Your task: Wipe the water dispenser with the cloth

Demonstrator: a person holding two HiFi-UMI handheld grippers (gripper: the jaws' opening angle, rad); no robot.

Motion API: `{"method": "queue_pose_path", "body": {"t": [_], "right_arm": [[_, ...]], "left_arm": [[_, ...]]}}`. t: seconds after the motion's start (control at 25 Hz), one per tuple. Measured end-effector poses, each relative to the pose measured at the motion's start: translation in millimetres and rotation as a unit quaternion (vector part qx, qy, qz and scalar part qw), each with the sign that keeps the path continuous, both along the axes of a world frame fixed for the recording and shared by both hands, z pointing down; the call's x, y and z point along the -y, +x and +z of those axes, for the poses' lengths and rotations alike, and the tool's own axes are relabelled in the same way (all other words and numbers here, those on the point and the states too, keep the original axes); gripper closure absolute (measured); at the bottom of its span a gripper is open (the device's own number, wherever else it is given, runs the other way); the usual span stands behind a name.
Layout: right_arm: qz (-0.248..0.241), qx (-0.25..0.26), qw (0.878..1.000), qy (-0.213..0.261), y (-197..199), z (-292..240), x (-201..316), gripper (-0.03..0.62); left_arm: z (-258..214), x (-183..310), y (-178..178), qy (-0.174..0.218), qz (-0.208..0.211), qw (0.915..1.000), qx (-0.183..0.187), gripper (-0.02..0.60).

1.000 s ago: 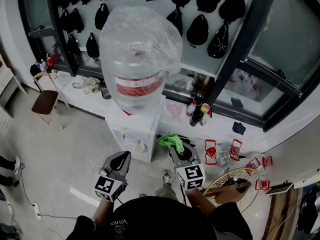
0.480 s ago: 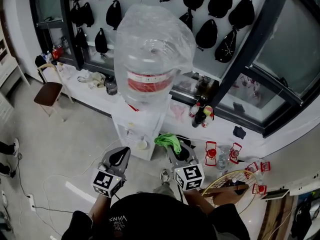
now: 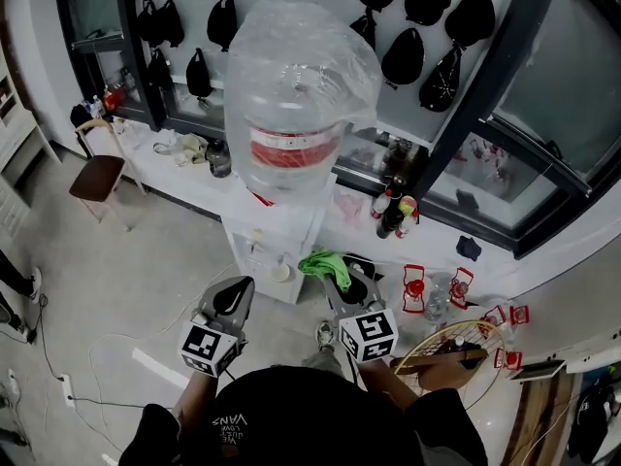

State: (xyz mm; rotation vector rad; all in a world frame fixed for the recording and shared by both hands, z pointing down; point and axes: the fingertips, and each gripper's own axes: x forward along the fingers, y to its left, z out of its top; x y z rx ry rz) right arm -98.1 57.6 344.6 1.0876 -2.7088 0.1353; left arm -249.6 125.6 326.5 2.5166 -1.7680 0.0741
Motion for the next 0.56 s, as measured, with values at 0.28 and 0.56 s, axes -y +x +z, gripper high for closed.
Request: {"method": "queue_pose_path", "body": {"t": [0.28, 0.56], "right_arm": [[0.006, 0.005, 1.0, -0.002, 6, 1, -6, 0.503], [0.01, 0.012, 1.0, 0.001, 9, -1, -9, 0.503]], "left_arm": [[1, -4, 6, 0.002, 0.007, 1.0, 0.006, 0.58], [2, -6, 11, 0.004, 0.011, 0.9999, 0.006, 0.58]]}}
